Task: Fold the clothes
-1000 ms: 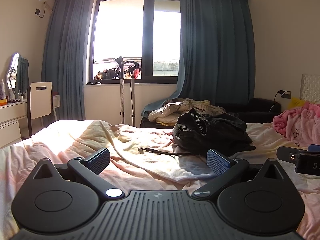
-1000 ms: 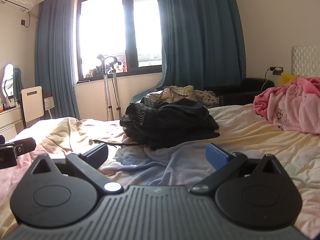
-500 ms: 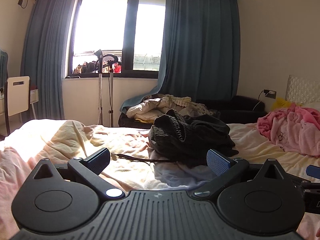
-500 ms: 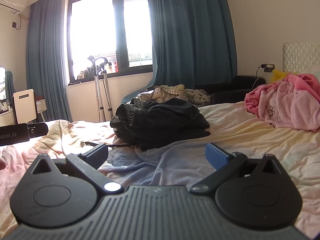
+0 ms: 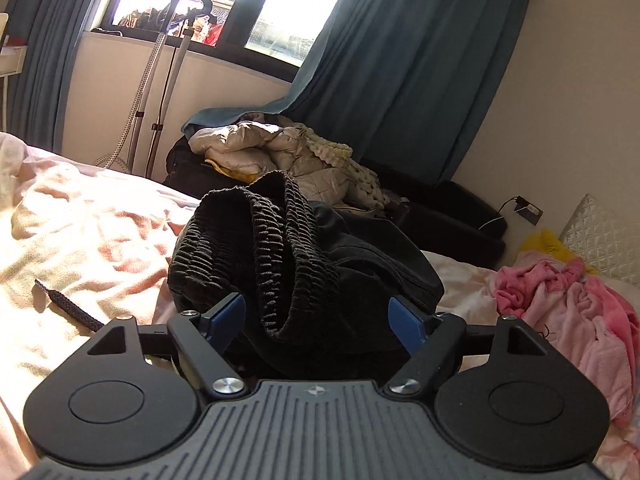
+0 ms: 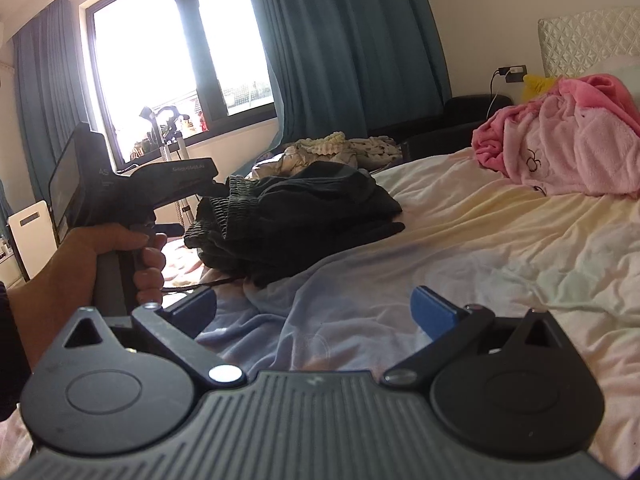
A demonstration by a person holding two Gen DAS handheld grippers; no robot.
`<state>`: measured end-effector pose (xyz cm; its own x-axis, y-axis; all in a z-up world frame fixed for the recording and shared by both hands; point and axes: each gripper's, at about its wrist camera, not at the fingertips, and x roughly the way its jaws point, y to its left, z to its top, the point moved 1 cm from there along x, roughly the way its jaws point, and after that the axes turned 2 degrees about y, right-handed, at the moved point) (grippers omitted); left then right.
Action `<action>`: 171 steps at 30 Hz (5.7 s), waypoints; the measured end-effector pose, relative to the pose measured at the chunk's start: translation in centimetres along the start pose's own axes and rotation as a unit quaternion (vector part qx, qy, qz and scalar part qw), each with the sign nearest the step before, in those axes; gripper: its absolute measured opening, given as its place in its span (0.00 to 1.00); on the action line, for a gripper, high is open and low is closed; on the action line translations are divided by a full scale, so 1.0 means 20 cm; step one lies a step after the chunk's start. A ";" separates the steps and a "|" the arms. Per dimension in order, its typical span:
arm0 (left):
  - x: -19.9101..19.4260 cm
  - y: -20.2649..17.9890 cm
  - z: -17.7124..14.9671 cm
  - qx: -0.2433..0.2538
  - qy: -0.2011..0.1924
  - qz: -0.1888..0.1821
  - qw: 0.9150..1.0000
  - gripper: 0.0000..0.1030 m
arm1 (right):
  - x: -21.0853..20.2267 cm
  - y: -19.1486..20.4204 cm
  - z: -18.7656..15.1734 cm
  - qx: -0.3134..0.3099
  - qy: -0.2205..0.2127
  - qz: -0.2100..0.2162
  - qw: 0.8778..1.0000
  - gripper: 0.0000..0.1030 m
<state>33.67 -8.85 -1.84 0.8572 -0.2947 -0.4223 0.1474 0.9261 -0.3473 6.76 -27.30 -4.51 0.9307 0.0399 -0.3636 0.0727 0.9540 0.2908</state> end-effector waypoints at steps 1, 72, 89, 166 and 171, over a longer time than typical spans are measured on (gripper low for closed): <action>0.07 -0.01 0.02 0.007 -0.002 0.011 1.000 0.78 | 0.03 -0.02 0.00 0.007 0.005 0.001 1.000 1.00; -1.84 1.82 0.27 -0.221 -0.088 0.153 0.959 0.43 | 0.12 0.20 -0.17 -0.069 0.047 0.036 0.996 1.00; -2.01 1.91 -0.11 -0.336 -0.085 0.099 0.933 0.73 | 0.10 0.24 -0.20 -0.077 0.059 0.046 0.994 1.00; -1.63 1.76 -0.36 -0.451 -0.062 0.094 0.886 0.77 | -0.12 0.39 -0.18 -0.124 0.027 0.112 0.986 1.00; -1.55 1.81 -0.38 -0.464 -0.054 0.077 0.881 0.77 | -0.10 0.38 -0.15 -0.096 0.025 0.107 0.989 1.00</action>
<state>8.71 31.95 -7.63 0.8811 -0.1124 -0.4594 -0.3983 0.3475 -0.8489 4.34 -19.27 -4.14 0.8979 0.2578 -0.3567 -0.1988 0.9607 0.1939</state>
